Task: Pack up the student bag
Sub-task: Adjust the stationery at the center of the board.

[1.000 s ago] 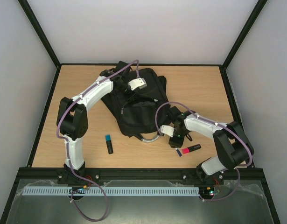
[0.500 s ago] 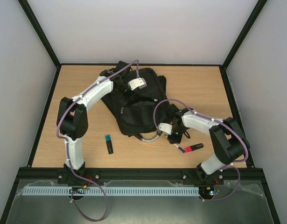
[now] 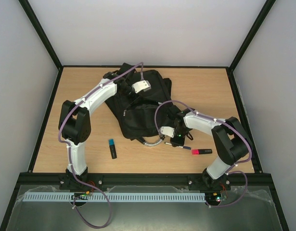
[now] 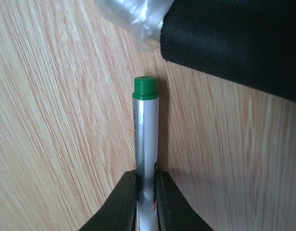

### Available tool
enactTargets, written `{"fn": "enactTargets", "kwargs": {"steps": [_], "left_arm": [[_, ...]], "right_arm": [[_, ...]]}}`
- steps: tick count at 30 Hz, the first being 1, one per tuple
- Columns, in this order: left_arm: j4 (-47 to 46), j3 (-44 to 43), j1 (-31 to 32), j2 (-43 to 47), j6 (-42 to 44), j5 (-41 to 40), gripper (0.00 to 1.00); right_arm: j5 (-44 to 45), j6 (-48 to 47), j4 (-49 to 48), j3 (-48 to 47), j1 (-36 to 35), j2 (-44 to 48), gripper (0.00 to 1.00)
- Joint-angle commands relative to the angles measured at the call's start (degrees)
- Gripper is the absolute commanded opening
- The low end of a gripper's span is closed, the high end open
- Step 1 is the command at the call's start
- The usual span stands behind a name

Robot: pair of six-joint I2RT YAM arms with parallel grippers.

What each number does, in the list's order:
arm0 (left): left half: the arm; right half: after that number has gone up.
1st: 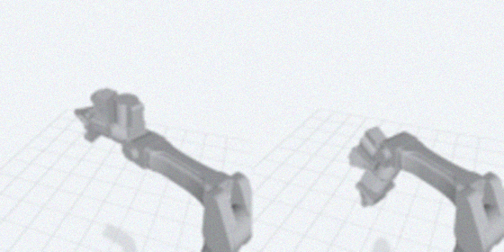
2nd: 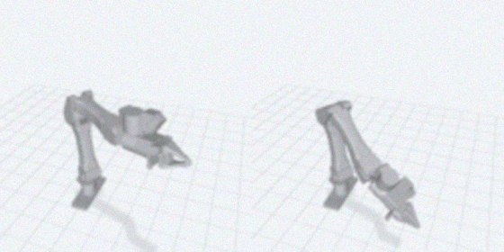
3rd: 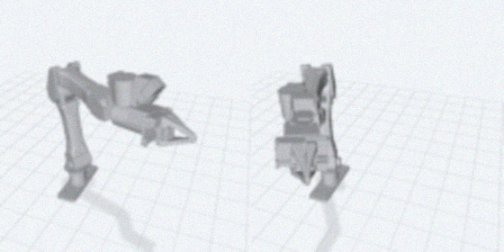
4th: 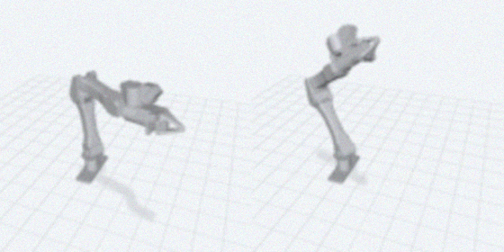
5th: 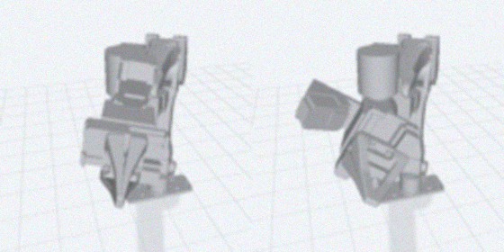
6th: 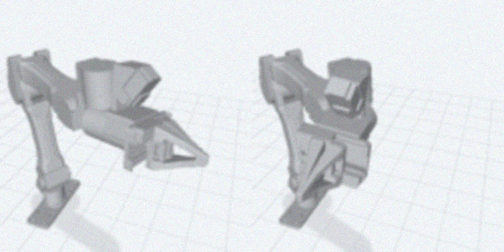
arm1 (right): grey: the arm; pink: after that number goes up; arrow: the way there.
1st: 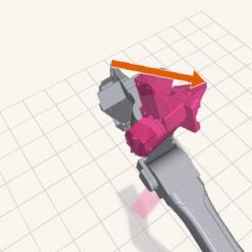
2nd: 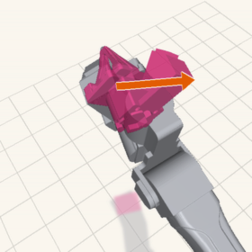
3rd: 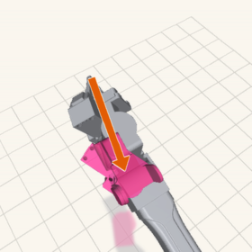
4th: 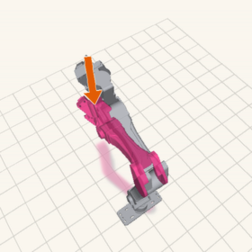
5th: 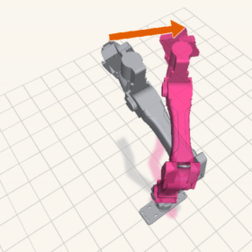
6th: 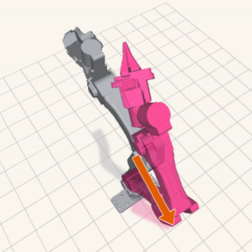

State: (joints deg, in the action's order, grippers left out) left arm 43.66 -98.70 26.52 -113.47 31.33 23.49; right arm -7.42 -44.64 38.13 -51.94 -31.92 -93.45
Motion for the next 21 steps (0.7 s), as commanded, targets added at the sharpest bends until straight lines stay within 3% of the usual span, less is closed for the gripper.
{"fn": "enactTargets", "kwargs": {"steps": [1,12,16,21], "left_arm": [[-1.02,-1.48,0.2,0.18,0.13,-0.4,0.03],[-0.94,-1.94,0.28,-0.35,0.19,-0.21,0.03],[-0.86,-1.79,0.28,-0.35,0.22,-0.25,0.03],[-0.76,-1.11,0.28,-0.19,0.22,0.17,0.03]], "right_arm": [[2.7,-4.93,3.0,-1.1,-0.3,-0.43,0.09],[6.63,-8.51,3.29,-1.73,8.0,-0.75,0.07],[8.45,-9.79,2.87,-0.43,11.2,1.09,0.3],[10.42,-11.85,3.68,3.09,15.02,4.75,0.37]]}}
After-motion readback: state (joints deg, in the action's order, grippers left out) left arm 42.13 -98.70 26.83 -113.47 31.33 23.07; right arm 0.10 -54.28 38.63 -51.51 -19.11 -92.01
